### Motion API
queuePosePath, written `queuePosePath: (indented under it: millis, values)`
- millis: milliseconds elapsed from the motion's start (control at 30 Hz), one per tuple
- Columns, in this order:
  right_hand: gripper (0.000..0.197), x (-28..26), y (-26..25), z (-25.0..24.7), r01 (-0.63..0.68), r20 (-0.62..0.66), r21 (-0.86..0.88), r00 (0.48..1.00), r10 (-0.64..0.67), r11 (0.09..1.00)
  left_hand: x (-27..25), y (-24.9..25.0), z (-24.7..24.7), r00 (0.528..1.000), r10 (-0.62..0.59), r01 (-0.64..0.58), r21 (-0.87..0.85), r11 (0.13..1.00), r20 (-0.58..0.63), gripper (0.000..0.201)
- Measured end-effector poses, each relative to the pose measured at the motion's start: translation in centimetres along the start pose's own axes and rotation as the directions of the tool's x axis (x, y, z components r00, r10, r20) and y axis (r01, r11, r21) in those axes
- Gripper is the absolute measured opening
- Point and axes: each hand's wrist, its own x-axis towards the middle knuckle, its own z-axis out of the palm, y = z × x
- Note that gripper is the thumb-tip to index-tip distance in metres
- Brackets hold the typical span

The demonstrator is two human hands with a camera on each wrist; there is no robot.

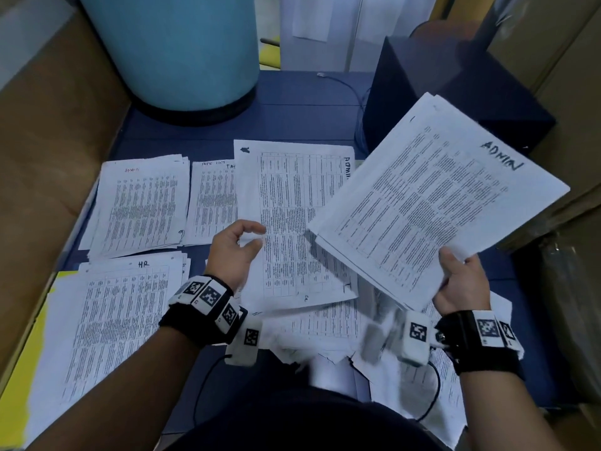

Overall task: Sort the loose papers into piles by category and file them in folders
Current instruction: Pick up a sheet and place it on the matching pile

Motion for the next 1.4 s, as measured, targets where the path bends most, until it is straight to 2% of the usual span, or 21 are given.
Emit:
queuePosePath:
  millis: [100, 200, 267, 300, 367, 400, 433, 500, 567, 633, 667, 767, 833, 900, 1000, 1033, 1100, 1167, 1300, 1333, 1400]
  values:
    - [0.008, 0.1, 0.1, -0.8, 0.031, 0.023, 0.010, 0.999, -0.031, 0.999, 0.1, -0.1, -0.2, 1.000, -0.023, 0.023, -0.015, 1.000, -0.009, 0.029]
    - [0.007, -0.1, 0.8, -0.3, 0.030, 0.126, -0.039, 0.992, -0.025, 0.999, 0.1, 0.2, 0.0, 0.999, -0.045, 0.045, -0.053, 0.998, -0.004, 0.027]
    - [0.025, -0.7, 1.4, 0.8, 0.000, 0.215, -0.050, 0.976, 0.011, 0.999, 0.0, 0.7, 0.6, 0.998, -0.046, 0.049, -0.067, 0.997, 0.053, 0.009]
    - [0.028, -1.0, 1.8, 1.4, -0.008, 0.252, -0.086, 0.967, 0.030, 0.996, -0.2, 1.1, 0.9, 0.996, -0.045, 0.050, -0.078, 0.996, 0.075, 0.012]
    - [0.028, -1.9, 2.5, 2.5, -0.011, 0.295, -0.166, 0.954, 0.060, 0.986, -0.4, 1.5, 1.5, 0.988, -0.072, 0.084, -0.086, 0.993, 0.134, 0.048]
    - [0.027, -2.2, 2.9, 2.9, -0.024, 0.303, -0.192, 0.949, 0.082, 0.981, -0.6, 1.7, 1.7, 0.987, -0.067, 0.075, -0.049, 0.996, 0.148, 0.060]
    - [0.027, -2.3, 3.3, 3.1, -0.039, 0.304, -0.209, 0.947, 0.103, 0.977, -1.0, 2.1, 2.1, 0.986, -0.050, 0.049, 0.008, 0.999, 0.160, 0.064]
    - [0.026, -2.6, 3.7, 3.6, -0.061, 0.313, -0.219, 0.941, 0.129, 0.974, -1.4, 2.4, 2.4, 0.986, 0.003, -0.022, 0.111, 0.994, 0.167, 0.044]
    - [0.023, -3.0, 3.7, 4.0, -0.059, 0.330, -0.224, 0.935, 0.133, 0.973, -1.8, 2.9, 2.3, 0.974, 0.072, -0.093, 0.089, 0.992, 0.215, 0.017]
    - [0.067, -3.0, 3.7, 3.9, -0.077, 0.320, -0.239, 0.935, 0.153, 0.968, -2.2, 3.4, 2.1, 0.958, 0.130, -0.154, 0.075, 0.985, 0.256, 0.026]
    - [0.077, -2.9, 3.6, 3.9, -0.078, 0.322, -0.233, 0.934, 0.152, 0.969, -2.3, 3.5, 2.0, 0.952, 0.146, -0.173, 0.080, 0.982, 0.271, 0.034]
    - [0.047, -2.3, 3.5, 3.6, -0.128, 0.346, -0.180, 0.920, 0.184, 0.975, -2.8, 4.1, 1.6, 0.933, 0.181, -0.186, -0.013, 0.983, 0.310, 0.070]
    - [0.030, -1.8, 3.3, 3.6, -0.127, 0.385, -0.130, 0.908, 0.168, 0.983, -2.8, 4.1, 1.3, 0.935, 0.195, -0.200, -0.015, 0.980, 0.295, 0.083]
    - [0.009, -1.9, 2.6, 4.0, -0.074, 0.439, -0.106, 0.891, 0.114, 0.992, -2.5, 4.0, 0.9, 0.953, 0.194, -0.205, 0.028, 0.978, 0.231, 0.070]
    - [0.049, -2.8, 0.9, 5.3, 0.034, 0.434, -0.099, 0.901, 0.013, 0.994, -2.2, 3.5, 0.5, 0.969, 0.208, -0.213, 0.025, 0.977, 0.132, 0.040]
    - [0.049, -3.0, 0.4, 5.6, 0.091, 0.428, -0.122, 0.903, -0.030, 0.988, -2.2, 3.3, 0.6, 0.971, 0.215, -0.218, 0.012, 0.976, 0.102, 0.036]
    - [0.033, -3.2, 0.3, 5.9, 0.194, 0.437, -0.205, 0.895, -0.088, 0.959, -2.4, 2.8, 0.6, 0.975, 0.213, -0.214, 0.006, 0.977, 0.058, 0.034]
    - [0.019, -4.0, 0.8, 6.2, 0.225, 0.450, -0.293, 0.890, -0.074, 0.929, -2.6, 1.3, 0.8, 0.986, 0.166, -0.166, 0.029, 0.986, 0.017, 0.031]
    - [0.031, -4.2, 4.6, 5.7, 0.214, 0.464, -0.444, 0.886, 0.019, 0.870, -2.7, -2.9, 1.3, 1.000, 0.016, -0.014, 0.130, 0.991, -0.011, 0.036]
    - [0.031, -4.0, 5.6, 5.6, 0.219, 0.464, -0.493, 0.885, 0.041, 0.842, -2.6, -3.7, 1.5, 1.000, -0.010, 0.013, 0.162, 0.987, -0.023, 0.031]
    - [0.021, -3.7, 7.2, 5.6, 0.248, 0.455, -0.591, 0.888, 0.063, 0.768, -2.4, -4.0, 1.8, 0.998, -0.040, 0.051, 0.207, 0.977, -0.055, 0.009]
